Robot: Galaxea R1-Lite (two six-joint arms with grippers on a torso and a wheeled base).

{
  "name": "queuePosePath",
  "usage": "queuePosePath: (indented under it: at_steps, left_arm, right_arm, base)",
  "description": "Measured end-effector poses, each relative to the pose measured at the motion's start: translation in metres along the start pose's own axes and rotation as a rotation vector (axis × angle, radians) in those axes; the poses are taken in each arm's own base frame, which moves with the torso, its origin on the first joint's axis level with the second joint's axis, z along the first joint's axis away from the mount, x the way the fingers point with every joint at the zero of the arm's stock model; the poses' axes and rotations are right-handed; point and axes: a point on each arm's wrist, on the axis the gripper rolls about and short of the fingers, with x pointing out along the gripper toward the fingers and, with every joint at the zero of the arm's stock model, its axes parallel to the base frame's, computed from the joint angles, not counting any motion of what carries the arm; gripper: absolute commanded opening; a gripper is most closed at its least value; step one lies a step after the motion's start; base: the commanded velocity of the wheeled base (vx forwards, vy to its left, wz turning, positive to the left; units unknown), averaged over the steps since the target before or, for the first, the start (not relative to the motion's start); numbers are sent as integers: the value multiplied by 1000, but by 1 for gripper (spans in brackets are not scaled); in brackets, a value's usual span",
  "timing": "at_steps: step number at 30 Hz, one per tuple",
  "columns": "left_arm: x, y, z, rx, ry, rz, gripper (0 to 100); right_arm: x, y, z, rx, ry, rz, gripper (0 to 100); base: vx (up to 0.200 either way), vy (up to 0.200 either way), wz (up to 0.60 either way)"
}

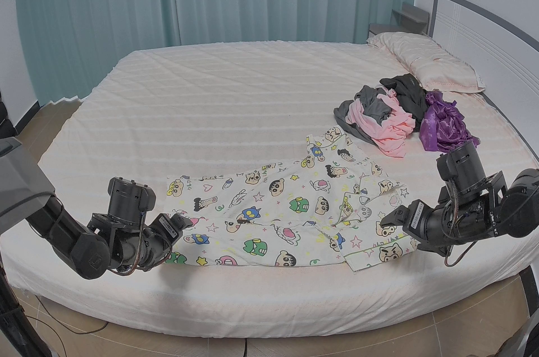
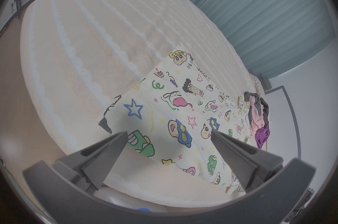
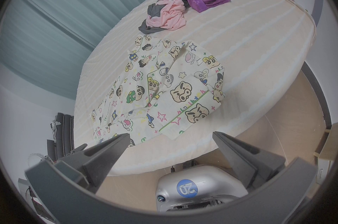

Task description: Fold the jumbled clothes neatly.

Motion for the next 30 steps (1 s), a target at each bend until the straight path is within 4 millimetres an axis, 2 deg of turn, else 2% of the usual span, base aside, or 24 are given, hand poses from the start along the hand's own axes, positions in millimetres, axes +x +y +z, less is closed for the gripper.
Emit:
queuePosePath:
  at_steps: [10, 20, 26, 30]
  left_arm:
    - [-3, -1, 1, 10, -11, -2, 100]
    - [-16, -4, 3, 19, -27, -32, 100]
    - [-19, -4, 2, 23, -24, -41, 100]
    - [-19, -4, 2, 23, -25, -43, 100]
  right_arm:
    - [6, -6, -2, 16, 27, 5, 100]
    - [15, -32, 10, 47, -24, 34, 100]
    - [19, -45, 7, 65, -26, 54, 100]
    - [21, -50, 3, 68, -39, 68, 100]
  base:
    - [0, 0, 0]
    - [0, 0, 0]
    - [200, 0, 0]
    - [0, 0, 0]
